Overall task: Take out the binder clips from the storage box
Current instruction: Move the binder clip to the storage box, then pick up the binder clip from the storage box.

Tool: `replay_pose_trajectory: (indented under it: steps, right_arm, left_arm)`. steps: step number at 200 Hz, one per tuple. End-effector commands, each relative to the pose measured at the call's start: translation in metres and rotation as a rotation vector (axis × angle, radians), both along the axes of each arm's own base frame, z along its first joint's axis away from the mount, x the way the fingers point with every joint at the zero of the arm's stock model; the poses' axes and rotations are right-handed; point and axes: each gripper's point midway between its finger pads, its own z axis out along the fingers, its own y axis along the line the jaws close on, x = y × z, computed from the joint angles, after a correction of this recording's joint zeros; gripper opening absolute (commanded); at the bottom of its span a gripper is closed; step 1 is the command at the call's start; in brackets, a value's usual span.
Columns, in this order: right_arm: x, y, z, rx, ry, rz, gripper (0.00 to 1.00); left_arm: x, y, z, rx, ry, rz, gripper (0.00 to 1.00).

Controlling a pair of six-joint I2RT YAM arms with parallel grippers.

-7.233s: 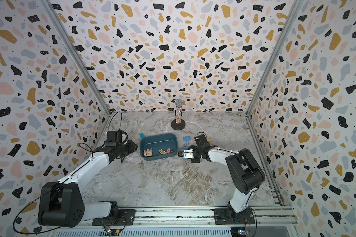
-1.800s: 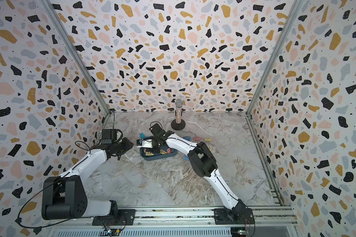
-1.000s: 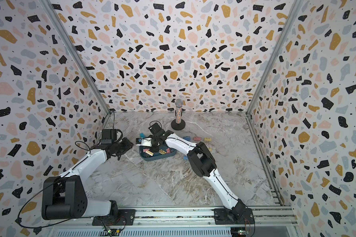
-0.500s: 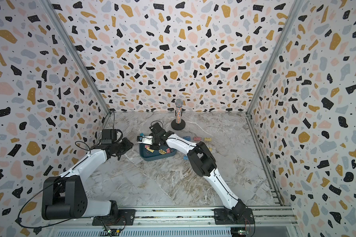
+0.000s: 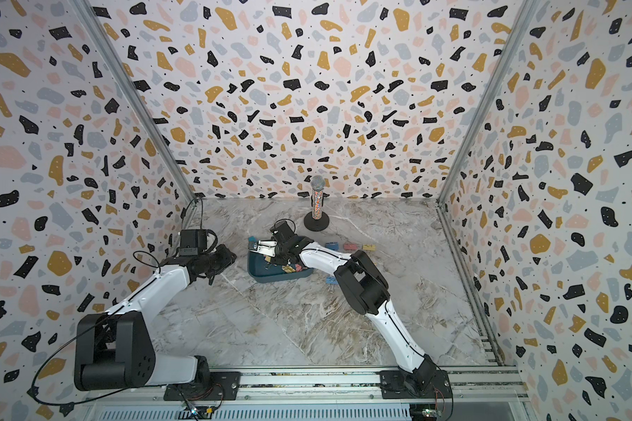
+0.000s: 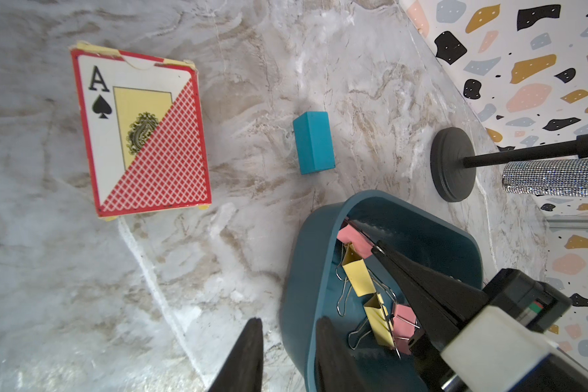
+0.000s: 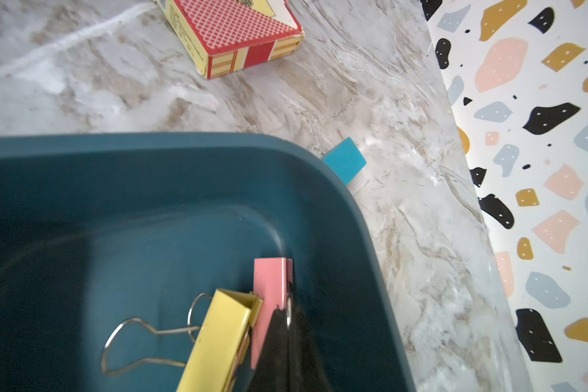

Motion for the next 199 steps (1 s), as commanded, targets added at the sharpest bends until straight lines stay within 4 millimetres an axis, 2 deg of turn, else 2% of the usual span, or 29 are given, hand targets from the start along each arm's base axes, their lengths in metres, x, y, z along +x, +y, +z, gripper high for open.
replay_pose_trajectory:
  steps: [1, 74, 121, 199]
  right_arm:
    - [0.015, -0.002, 0.061, 0.094, -0.113, -0.055, 0.00]
    - [0.001, -0.010, 0.072, 0.117, -0.164, -0.005, 0.00]
    - [-0.001, -0.015, 0.068, 0.109, -0.185, -0.002, 0.00]
    - [-0.002, -0.013, 0.087, 0.144, -0.200, -0.002, 0.00]
  left_arm:
    - [0.001, 0.000, 0.006, -0.002, -0.034, -0.005, 0.30]
    - [0.000, 0.000, 0.005, -0.005, -0.034, -0.006, 0.31]
    - [0.000, -0.001, 0.004, -0.010, -0.034, -0.007, 0.31]
    - [-0.001, -0.001, 0.003, -0.010, -0.032, -0.007, 0.31]
